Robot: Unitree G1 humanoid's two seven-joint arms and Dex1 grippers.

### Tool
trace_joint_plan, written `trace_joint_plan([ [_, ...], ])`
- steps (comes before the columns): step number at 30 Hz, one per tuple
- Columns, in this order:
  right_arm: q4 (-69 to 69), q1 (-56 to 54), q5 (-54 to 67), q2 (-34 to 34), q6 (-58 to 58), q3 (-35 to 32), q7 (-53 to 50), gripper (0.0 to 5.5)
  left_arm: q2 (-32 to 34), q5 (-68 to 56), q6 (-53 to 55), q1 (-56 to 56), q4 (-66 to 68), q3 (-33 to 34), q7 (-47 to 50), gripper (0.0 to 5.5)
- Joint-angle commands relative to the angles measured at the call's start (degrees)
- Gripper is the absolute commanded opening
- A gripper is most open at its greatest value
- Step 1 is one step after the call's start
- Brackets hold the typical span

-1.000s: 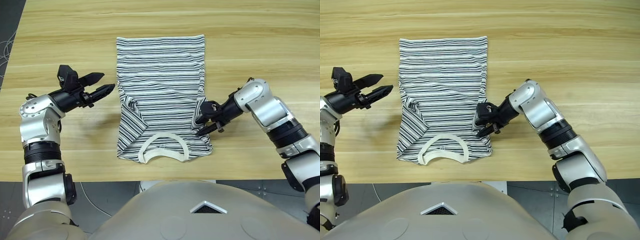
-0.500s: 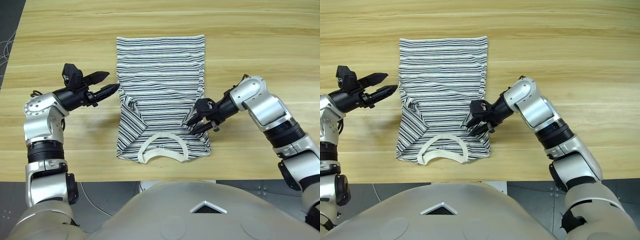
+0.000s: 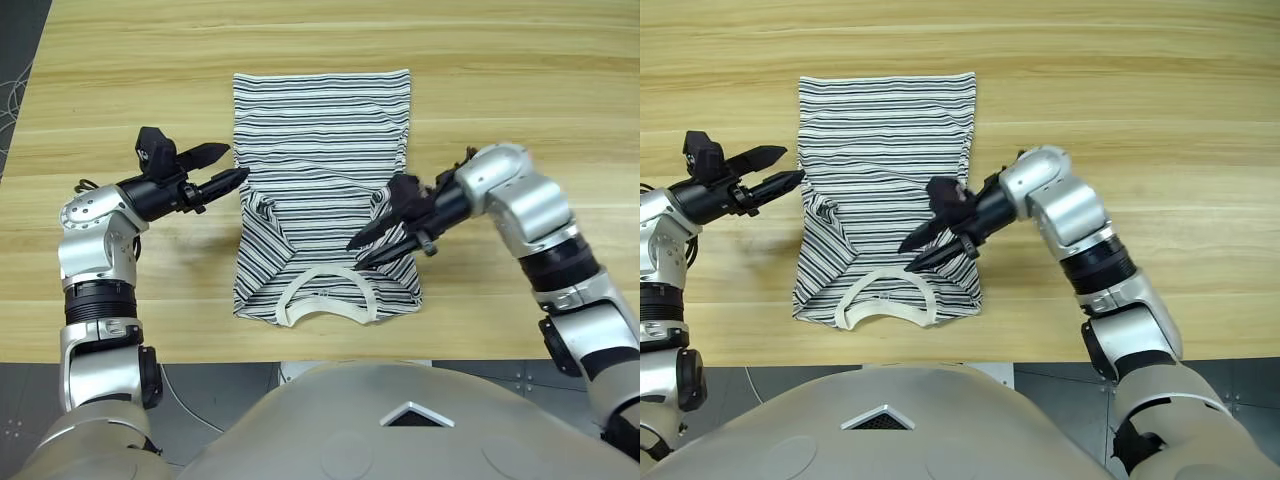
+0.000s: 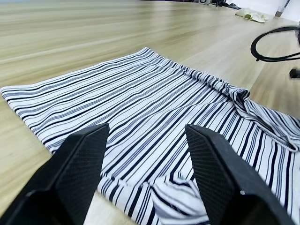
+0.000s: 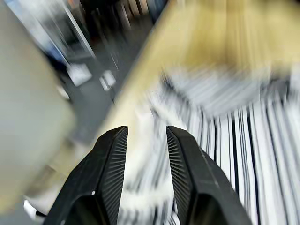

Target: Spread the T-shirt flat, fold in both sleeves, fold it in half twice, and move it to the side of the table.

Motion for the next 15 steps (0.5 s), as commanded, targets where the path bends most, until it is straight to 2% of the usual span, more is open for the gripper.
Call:
trace_joint_plan([
  [1,0.7,-2.4,11.9,-7.1,7.6,-14.5,1.5,1.51,-2.3,-3.0,-4.3,-0.5,-6.7,4.8,3.2,3.04],
  [2,2.5,-1.5,10.0,-9.9,4.7,-16.5,1.1,1.51,-2.1,-1.5,-6.3,0.1,-8.1,5.3,5.0,3.04],
  [4,7.8,4.1,-4.6,-15.1,-17.4,-17.5,-6.1,1.51,-0.2,8.0,-17.9,3.1,-10.5,5.9,10.8,3.04],
  [6,11.6,13.1,-19.6,-19.4,-46.8,-17.7,-13.5,1.51,2.1,19.4,-35.9,7.8,-15.1,6.5,13.5,3.04],
  [8,13.7,22.2,-28.4,-22.7,-70.5,-18.9,-16.6,1.51,7.1,34.9,-59.5,11.8,-17.7,5.7,12.3,3.04],
  [10,15.9,24.9,-32.5,-23.1,-84.3,-20.1,-18.6,1.51,9.8,43.8,-75.6,12.0,-17.1,6.1,10.3,3.04],
  [12,17.5,24.8,-32.6,-21.8,-95.4,-20.8,-18.1,1.51,11.8,44.1,-89.2,12.0,-14.2,7.2,5.6,3.04],
  [14,19.6,24.1,-36.3,-19.9,-104.4,-21.7,-20.0,1.51,13.4,45.5,-96.2,10.9,-10.0,9.3,4.8,3.04],
  [15,20.2,24.2,-37.6,-19.4,-106.9,-21.8,-21.0,1.51,14.2,46.2,-94.8,10.9,-10.3,9.4,6.1,3.04],
])
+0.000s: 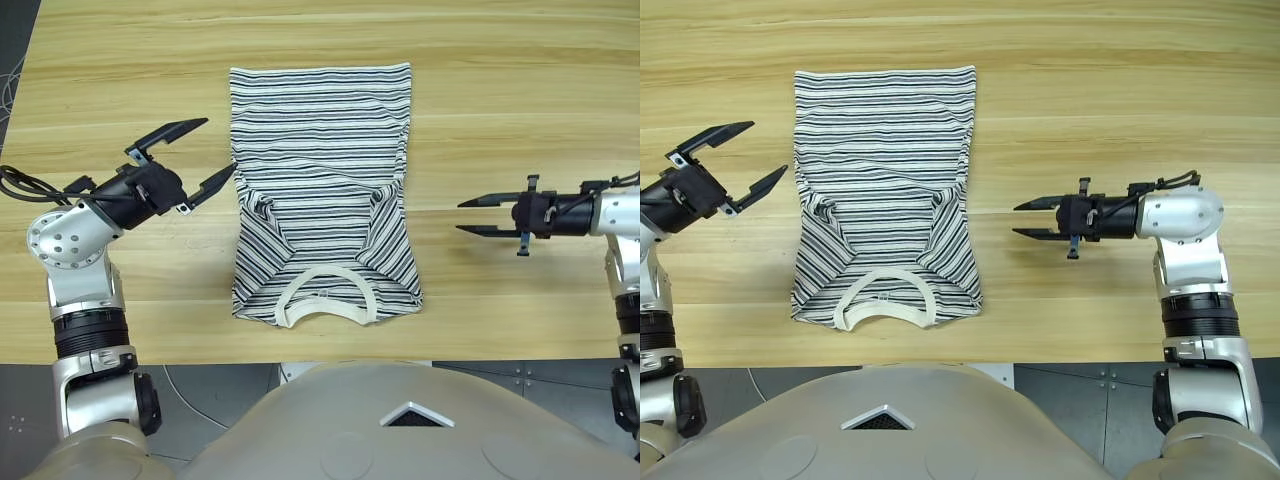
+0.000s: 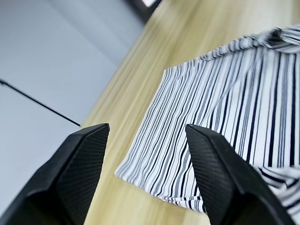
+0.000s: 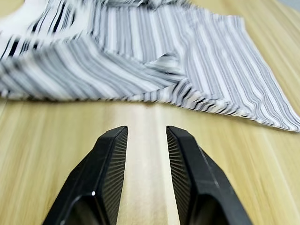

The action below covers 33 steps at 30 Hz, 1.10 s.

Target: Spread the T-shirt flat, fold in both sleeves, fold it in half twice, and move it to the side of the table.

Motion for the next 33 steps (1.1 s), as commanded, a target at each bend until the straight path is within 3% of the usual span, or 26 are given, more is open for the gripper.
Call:
trace_joint_plan([
  [1,6.0,4.2,-18.8,-3.0,-46.9,-4.0,-7.6,1.72,12.7,20.1,-39.0,1.9,-2.2,3.5,-2.8,3.04],
  [6,9.1,5.1,-21.5,-2.6,-57.2,-3.3,-12.1,2.48,15.4,20.2,-40.0,4.4,-4.2,1.1,1.6,3.04],
  [12,9.8,3.1,-33.0,0.1,-61.5,-1.4,-22.9,2.48,19.6,31.1,-45.5,2.7,7.9,1.8,9.5,3.04],
  [19,12.7,-1.7,-51.3,3.4,-61.5,-1.7,-36.4,2.48,17.7,45.5,-45.5,0.6,20.1,-2.9,21.7,3.04],
  [23,15.7,-6.3,-62.7,5.2,-61.3,-2.0,-45.7,2.48,15.0,50.1,-45.5,1.3,21.6,-5.9,29.4,3.04],
  [33,12.6,-7.6,-75.8,5.2,-58.1,8.9,-64.1,2.48,13.9,52.4,-43.0,-1.7,19.5,-12.4,39.0,3.04],
])
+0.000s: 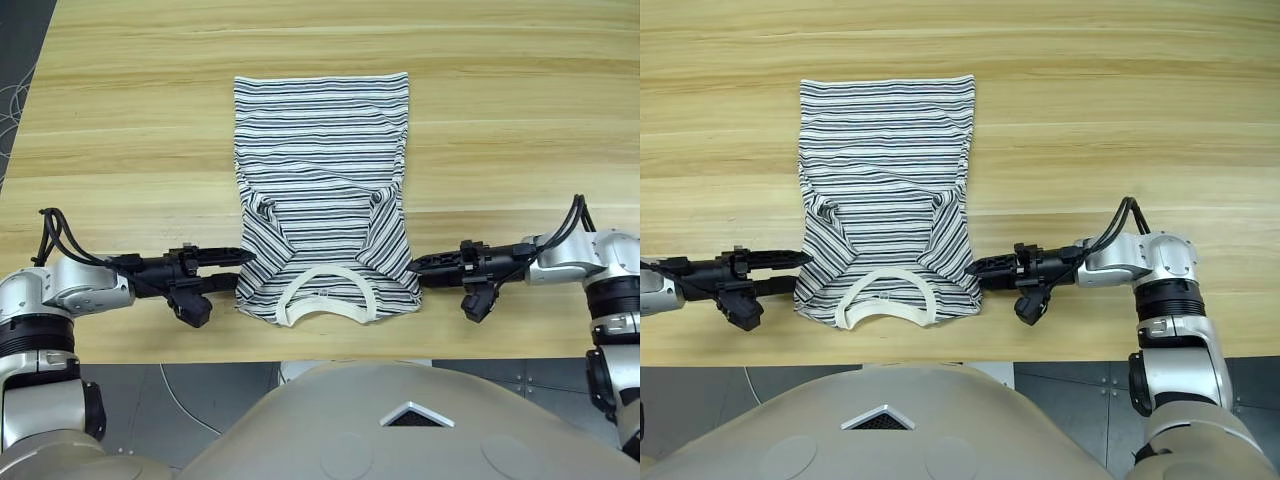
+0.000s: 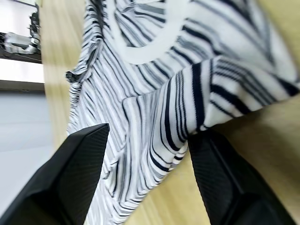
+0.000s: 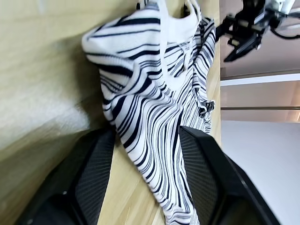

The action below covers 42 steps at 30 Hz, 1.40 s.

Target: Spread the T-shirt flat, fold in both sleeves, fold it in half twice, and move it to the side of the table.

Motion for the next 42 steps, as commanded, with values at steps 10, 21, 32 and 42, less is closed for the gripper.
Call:
trace_joint_plan([
  [10,-4.7,-3.5,-16.2,-5.0,15.7,19.3,-20.8,2.48,1.4,7.4,4.2,1.8,-3.6,-7.7,9.0,3.04],
  [21,-3.6,-8.0,-17.1,-9.6,23.0,32.5,-31.0,0.58,4.6,5.6,8.2,1.2,-7.9,-12.1,12.3,1.28],
  [32,-6.3,-8.3,-13.2,-10.6,23.8,36.1,-31.1,0.10,4.4,-1.3,10.6,0.9,-10.7,-16.4,11.6,0.13],
  [42,3.3,-12.3,29.1,-10.3,20.5,40.1,-5.5,0.10,9.4,-31.7,33.9,0.8,-27.5,-27.1,-11.8,0.13],
])
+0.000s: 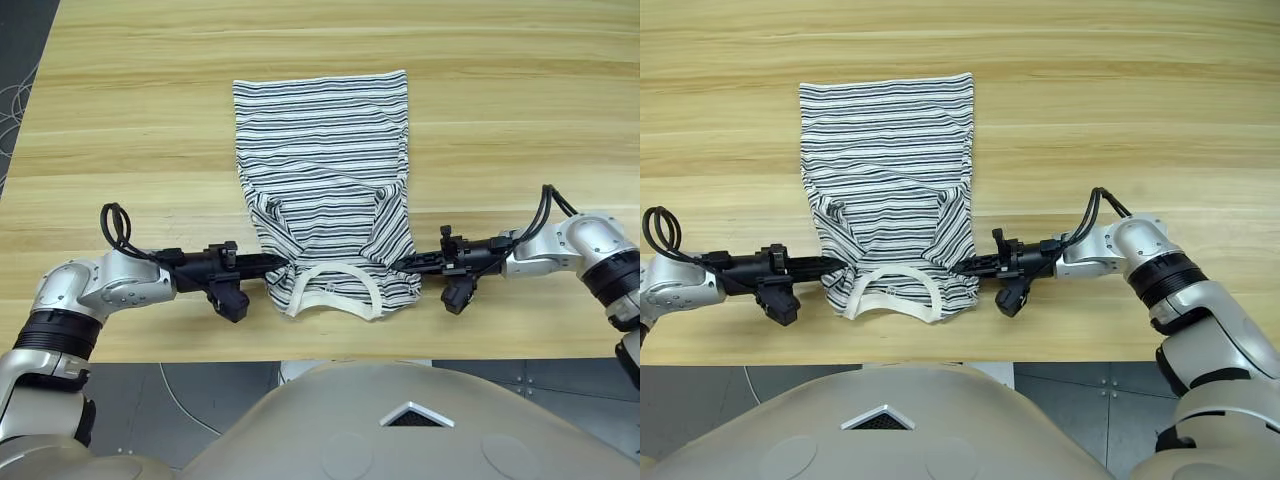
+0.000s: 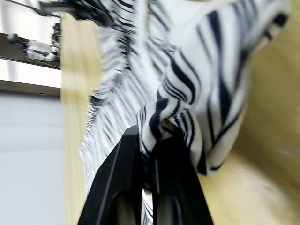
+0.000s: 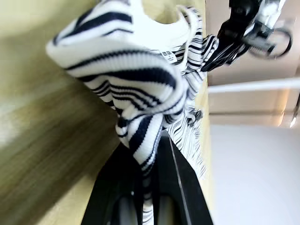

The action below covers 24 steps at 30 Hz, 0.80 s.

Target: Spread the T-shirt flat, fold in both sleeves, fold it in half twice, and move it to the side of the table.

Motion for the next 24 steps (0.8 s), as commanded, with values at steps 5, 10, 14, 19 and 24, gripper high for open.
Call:
trace_joint_plan([
  [5,-2.7,-2.1,48.1,-4.8,11.1,6.9,37.8,0.10,9.9,-33.9,37.5,2.1,-24.1,-7.4,-33.9,0.13],
  [10,-16.2,1.6,73.9,-11.0,34.1,4.4,63.7,0.10,14.2,-42.6,47.7,2.4,-27.9,-5.0,-45.5,0.13],
  [14,-23.8,6.5,83.7,-14.3,48.8,-1.6,75.4,0.10,13.6,-45.4,48.9,2.1,-25.1,-2.8,-51.8,0.13],
  [19,-30.5,12.1,85.6,-16.1,59.5,-7.8,82.8,0.10,14.0,-50.1,50.6,4.2,-25.7,0.0,-57.0,0.13],
  [24,-36.9,16.7,88.4,-15.5,67.7,-13.9,86.5,0.10,15.3,-60.3,57.7,6.3,-32.5,4.0,-62.1,0.13],
])
